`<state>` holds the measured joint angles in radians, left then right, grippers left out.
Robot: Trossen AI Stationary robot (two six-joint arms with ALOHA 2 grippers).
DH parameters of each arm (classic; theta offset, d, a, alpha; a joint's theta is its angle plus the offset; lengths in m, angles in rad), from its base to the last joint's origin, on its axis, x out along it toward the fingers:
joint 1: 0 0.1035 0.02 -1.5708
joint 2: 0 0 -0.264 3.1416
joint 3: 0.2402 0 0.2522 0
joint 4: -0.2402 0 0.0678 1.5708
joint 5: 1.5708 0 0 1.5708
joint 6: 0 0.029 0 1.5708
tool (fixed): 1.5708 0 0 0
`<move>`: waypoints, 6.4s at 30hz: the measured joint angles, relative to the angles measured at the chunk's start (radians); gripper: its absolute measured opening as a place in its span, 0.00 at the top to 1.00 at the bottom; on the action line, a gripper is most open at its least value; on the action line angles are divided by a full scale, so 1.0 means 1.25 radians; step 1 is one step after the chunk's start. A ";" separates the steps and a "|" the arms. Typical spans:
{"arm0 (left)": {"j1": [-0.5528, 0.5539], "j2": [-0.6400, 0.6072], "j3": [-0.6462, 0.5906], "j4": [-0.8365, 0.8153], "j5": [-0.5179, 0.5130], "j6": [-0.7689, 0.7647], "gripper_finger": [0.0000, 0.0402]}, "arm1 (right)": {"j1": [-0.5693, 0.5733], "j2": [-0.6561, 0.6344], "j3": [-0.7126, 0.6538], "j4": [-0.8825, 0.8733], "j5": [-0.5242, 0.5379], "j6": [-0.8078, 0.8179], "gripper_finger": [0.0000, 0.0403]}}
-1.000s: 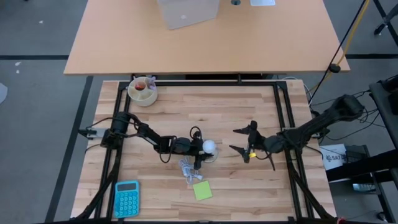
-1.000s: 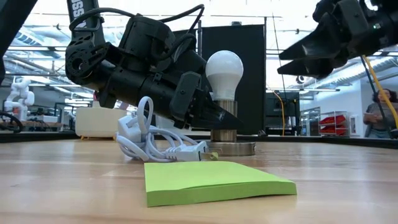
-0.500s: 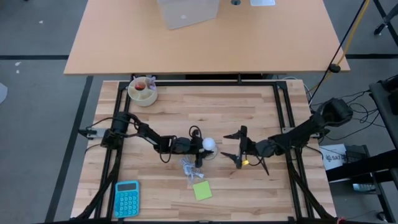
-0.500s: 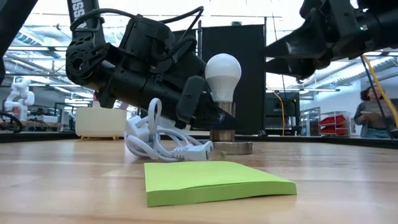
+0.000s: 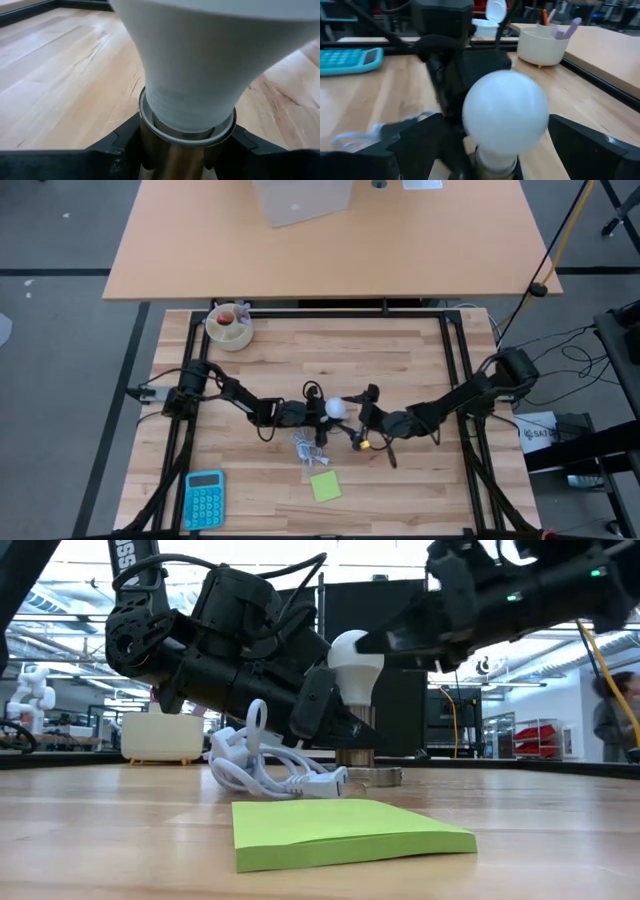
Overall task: Screw lightbulb
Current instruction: Remove the lightbulb from the lamp
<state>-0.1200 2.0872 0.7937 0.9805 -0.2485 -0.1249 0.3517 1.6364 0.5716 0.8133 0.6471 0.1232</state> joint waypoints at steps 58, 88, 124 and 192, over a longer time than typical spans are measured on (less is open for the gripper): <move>0.000 0.000 0.001 -0.002 -0.004 -0.004 0.55 | 0.127 0.122 0.082 -0.046 0.521 -0.004 0.13; 0.000 0.000 0.001 -0.001 -0.004 -0.003 0.55 | 0.116 0.122 0.085 0.056 0.402 -0.121 0.13; -0.001 0.000 0.001 -0.005 0.000 -0.001 0.55 | 0.149 0.123 0.085 0.035 0.600 -0.158 0.13; -0.004 0.000 0.001 -0.001 -0.004 -0.003 0.55 | 0.161 0.123 0.098 0.101 0.499 -0.222 0.13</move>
<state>-0.1249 2.0872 0.7948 0.9787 -0.2539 -0.1291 0.5533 1.7901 0.6945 0.9391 1.2714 -0.1540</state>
